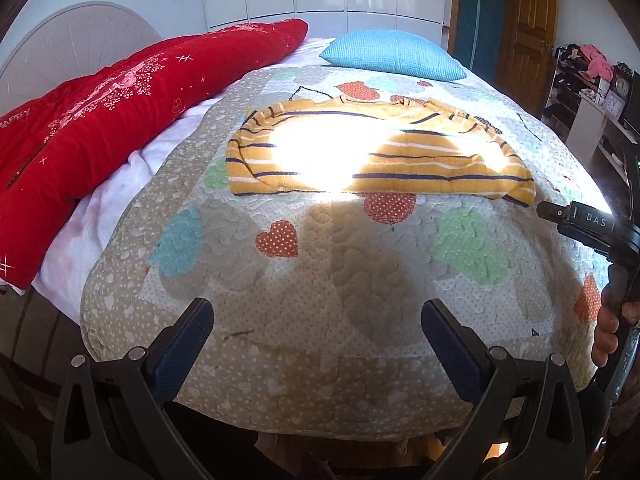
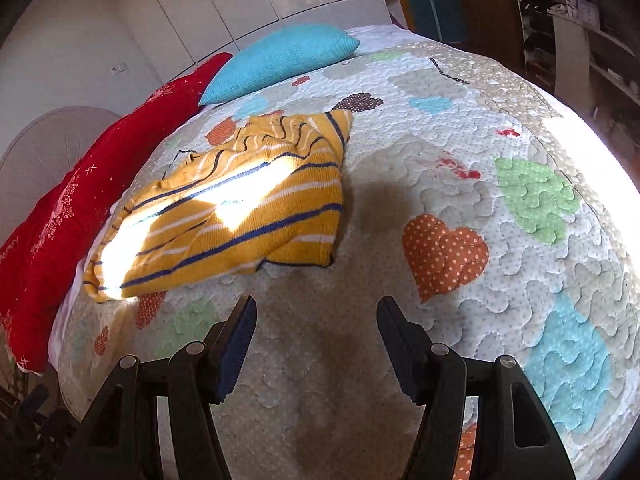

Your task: Fold small clothes

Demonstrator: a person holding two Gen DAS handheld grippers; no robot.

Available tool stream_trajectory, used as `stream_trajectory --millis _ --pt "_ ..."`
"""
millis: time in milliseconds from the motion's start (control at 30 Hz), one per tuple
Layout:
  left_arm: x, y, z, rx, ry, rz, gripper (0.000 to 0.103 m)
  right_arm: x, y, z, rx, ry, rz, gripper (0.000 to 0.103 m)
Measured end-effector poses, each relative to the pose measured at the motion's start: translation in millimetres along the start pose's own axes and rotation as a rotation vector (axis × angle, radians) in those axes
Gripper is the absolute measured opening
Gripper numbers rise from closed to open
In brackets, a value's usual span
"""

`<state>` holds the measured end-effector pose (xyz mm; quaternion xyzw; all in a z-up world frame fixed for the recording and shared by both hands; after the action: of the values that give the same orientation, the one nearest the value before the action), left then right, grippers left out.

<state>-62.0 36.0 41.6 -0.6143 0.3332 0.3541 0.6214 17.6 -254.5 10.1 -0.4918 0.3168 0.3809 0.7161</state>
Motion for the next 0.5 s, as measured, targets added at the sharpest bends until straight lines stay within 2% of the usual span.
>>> stream_trajectory --millis 267,500 --pt "15 4 3 -0.003 -0.012 0.036 0.103 1 7 0 -0.02 0.042 -0.002 0.071" --pt "52 12 8 -0.001 -0.037 0.126 0.103 15 17 10 -0.078 0.106 0.006 0.076"
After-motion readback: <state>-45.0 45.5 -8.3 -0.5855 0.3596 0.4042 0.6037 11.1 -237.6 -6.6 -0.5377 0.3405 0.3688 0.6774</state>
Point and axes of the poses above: each gripper's, at about its wrist camera, not at the fingertips, and x roughly the way its jaws point, z to its left, y to its underside, the point moved 4 cm from there along x, roughly the way its jaws point, and after that the axes turned 7 degrees about z, right-handed, at the moved point
